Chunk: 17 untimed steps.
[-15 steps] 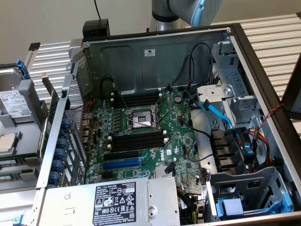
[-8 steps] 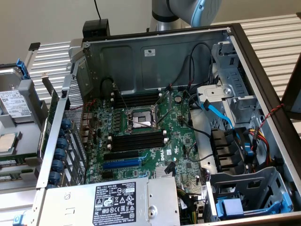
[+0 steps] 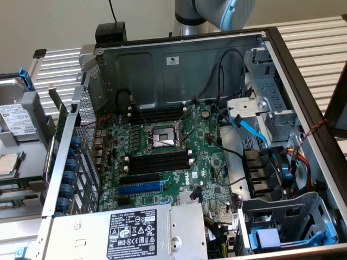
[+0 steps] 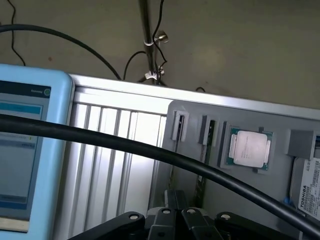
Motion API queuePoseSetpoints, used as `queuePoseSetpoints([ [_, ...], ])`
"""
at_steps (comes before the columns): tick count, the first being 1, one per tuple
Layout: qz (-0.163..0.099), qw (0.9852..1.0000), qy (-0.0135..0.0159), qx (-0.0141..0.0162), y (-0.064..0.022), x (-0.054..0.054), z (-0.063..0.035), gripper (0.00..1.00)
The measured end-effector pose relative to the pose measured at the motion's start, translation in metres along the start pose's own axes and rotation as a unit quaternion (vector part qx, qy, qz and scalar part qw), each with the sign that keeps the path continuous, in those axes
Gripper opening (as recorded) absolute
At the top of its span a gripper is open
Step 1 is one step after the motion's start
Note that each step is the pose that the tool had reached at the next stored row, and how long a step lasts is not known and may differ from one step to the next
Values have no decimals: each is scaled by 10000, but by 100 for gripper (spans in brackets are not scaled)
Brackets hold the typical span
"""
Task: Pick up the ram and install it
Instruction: 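Pick up the ram and move it above insertion slot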
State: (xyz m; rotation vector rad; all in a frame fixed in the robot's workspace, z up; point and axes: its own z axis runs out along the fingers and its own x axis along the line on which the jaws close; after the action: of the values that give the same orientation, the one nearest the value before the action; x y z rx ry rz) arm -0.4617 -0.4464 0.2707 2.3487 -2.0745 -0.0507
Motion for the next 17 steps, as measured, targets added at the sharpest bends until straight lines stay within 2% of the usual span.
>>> queuePoseSetpoints([
  [5,0,10000,0,0,-1,1,49,11],
  [6,0,10000,0,0,-2,1,62,17],
  [7,0,10000,0,0,-2,2,75,17],
  [9,0,10000,0,0,-3,2,106,31],
  [16,0,10000,0,0,-6,4,228,31],
  [17,0,10000,0,1,-7,5,243,38],
])
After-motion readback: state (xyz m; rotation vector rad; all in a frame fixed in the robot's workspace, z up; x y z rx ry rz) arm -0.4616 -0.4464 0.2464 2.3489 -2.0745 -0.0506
